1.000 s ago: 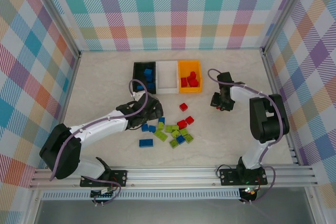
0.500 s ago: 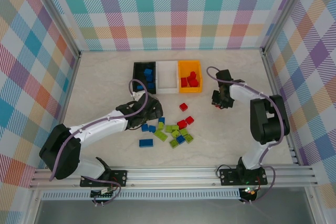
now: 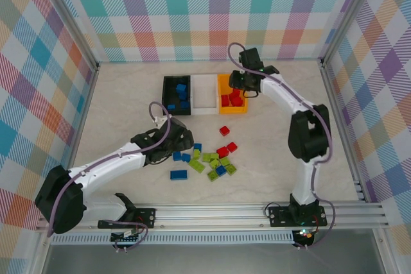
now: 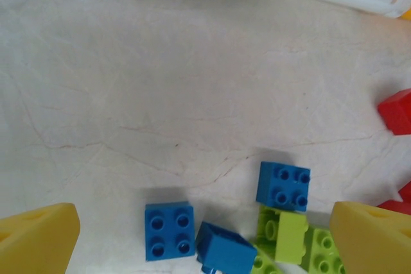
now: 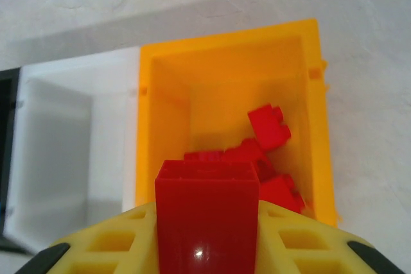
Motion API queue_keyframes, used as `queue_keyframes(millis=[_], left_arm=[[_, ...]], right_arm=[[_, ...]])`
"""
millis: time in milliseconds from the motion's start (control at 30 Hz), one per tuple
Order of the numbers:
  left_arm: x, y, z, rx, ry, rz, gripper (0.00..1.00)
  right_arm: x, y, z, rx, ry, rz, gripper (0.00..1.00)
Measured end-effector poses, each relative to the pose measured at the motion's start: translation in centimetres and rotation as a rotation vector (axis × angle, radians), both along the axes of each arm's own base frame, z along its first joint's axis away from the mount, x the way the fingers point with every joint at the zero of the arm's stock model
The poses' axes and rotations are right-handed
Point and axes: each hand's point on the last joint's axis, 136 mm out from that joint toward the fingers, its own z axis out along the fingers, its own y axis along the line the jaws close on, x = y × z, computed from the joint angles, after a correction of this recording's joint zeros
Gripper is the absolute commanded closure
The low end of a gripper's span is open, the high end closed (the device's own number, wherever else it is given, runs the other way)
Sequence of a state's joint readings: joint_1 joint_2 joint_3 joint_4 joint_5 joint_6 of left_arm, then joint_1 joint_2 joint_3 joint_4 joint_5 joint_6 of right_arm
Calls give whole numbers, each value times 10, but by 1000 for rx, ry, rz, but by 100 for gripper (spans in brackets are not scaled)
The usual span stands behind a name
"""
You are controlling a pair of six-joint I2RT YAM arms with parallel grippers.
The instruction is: Sort the legos into containers by color
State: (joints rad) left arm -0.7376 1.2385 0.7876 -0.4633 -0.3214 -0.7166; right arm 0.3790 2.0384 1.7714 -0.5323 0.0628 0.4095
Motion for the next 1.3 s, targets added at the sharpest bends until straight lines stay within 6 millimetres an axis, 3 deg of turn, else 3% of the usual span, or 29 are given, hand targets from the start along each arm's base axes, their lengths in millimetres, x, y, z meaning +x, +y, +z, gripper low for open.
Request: queue_keyframes(millis=[67,200,300,400,500,633,733,833,933,1067,1300], left_arm=[[-3,3,-1,4,7,1,0],[-11,8,0,4,19,0,0],[-15,11,2,6,25,-2,0],[-20,15,1,18,38,-1,0],[-24,17,-1,22,52,-6,1],[-32,18,-13,27,90,-22,14],[-37,16,-27,41,137,-37,25],[-42,13,-44,70,201,-58,22],[-49,8,-50,77,226,-82,1],[-70,4,-53,82,244,-136,0],[-101,1,-68,140,319,-211,0]], right_arm=[[9,4,-18,-11,30,0,61],[19,7,-41,-26,73,1,43],[20,9,-40,-17,73,5,39],[19,10,-26,3,44,12,39],[-1,6,-6,25,13,22,40],[-40,2,24,56,-45,47,41],[-68,4,34,74,-80,75,41],[-90,4,22,72,-61,93,41],[-105,-1,1,58,-23,91,41],[-119,-9,-16,50,11,75,41],[-120,-11,-11,54,-9,62,41]])
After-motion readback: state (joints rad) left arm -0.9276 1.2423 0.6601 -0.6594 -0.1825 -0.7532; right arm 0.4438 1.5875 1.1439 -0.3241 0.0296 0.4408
